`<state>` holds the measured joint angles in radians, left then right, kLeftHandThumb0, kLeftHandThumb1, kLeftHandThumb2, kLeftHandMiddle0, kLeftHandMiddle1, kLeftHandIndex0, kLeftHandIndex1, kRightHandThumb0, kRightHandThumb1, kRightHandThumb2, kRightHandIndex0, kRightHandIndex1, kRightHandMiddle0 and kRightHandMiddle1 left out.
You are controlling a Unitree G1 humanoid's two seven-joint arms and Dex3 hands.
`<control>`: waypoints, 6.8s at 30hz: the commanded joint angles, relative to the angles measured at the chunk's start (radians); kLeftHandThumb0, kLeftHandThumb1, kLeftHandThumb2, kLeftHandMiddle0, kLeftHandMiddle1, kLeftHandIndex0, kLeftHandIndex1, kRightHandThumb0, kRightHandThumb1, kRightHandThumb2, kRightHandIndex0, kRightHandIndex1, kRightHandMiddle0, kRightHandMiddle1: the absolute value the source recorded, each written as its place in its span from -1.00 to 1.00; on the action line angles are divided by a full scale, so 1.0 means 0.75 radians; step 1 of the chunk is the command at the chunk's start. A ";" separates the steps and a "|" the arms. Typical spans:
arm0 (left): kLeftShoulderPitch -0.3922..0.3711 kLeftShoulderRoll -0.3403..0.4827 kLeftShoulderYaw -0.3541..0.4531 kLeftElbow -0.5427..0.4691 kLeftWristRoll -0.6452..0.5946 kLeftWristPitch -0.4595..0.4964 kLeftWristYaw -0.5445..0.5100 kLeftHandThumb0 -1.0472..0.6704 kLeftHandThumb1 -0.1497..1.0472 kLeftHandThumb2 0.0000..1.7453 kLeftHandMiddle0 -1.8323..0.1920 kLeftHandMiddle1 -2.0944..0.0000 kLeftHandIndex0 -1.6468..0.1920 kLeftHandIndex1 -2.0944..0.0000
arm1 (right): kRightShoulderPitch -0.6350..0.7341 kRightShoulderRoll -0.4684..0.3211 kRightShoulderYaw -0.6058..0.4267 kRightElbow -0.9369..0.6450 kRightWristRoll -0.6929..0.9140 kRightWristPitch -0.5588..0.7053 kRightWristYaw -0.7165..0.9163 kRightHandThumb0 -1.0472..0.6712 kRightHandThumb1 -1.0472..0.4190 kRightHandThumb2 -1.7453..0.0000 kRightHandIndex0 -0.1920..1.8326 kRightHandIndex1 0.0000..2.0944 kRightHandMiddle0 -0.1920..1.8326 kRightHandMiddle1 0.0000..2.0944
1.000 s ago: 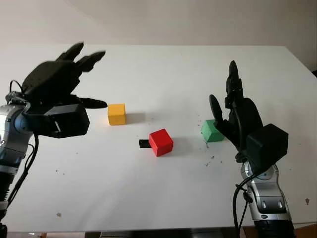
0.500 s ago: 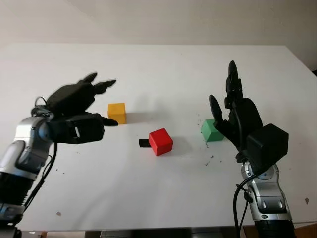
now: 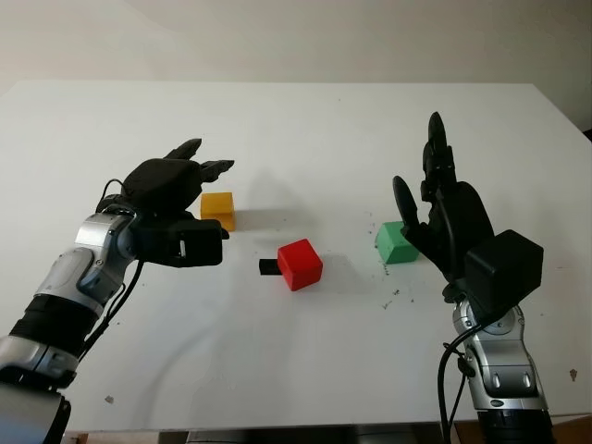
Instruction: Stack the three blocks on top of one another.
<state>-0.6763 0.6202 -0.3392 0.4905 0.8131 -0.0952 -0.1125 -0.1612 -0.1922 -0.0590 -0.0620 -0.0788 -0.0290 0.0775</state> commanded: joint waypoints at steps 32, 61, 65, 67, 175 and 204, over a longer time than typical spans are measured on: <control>-0.001 0.044 0.000 -0.016 -0.047 -0.037 -0.026 -0.23 1.00 -0.92 0.41 0.92 0.50 -0.28 | -0.010 -0.016 -0.007 0.017 -0.022 -0.024 -0.009 -0.68 -1.00 0.37 -1.00 -1.00 -1.00 -0.99; 0.092 -0.041 0.294 -0.369 -0.897 -0.139 -0.504 -0.29 1.00 -0.91 0.43 0.94 0.45 -0.31 | 0.003 0.003 0.010 -0.001 -0.044 -0.014 -0.042 -0.69 -1.00 0.38 -1.00 -1.00 -1.00 -0.96; 0.101 -0.086 0.333 -0.418 -1.054 -0.076 -0.597 -0.32 1.00 -0.91 0.43 0.94 0.45 -0.39 | 0.004 0.008 0.008 -0.003 -0.033 -0.012 -0.035 -0.70 -1.00 0.38 -1.00 -1.00 -1.00 -0.97; 0.098 -0.101 0.345 -0.430 -1.128 -0.045 -0.656 -0.29 1.00 -0.90 0.44 0.95 0.50 -0.44 | 0.004 0.008 0.008 0.000 -0.031 -0.015 -0.034 -0.70 -1.00 0.38 -1.00 -1.00 -1.00 -0.98; 0.179 -0.241 0.223 -0.236 -0.860 -0.111 -0.665 -0.37 0.99 -0.94 0.46 1.00 0.44 -0.23 | -0.005 -0.016 -0.008 0.005 -0.024 -0.024 -0.008 -0.69 -1.00 0.40 -1.00 -1.00 -1.00 -0.95; 0.190 -0.225 0.243 -0.217 -0.885 -0.138 -0.659 -0.38 0.94 -0.94 0.54 1.00 0.58 0.17 | -0.008 -0.031 -0.009 0.007 -0.017 -0.019 0.001 -0.69 -1.00 0.41 -1.00 -1.00 -0.99 -0.95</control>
<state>-0.5466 0.4405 -0.1634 0.3304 0.1550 -0.1968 -0.6084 -0.1583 -0.2067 -0.0594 -0.0513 -0.0904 -0.0353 0.0799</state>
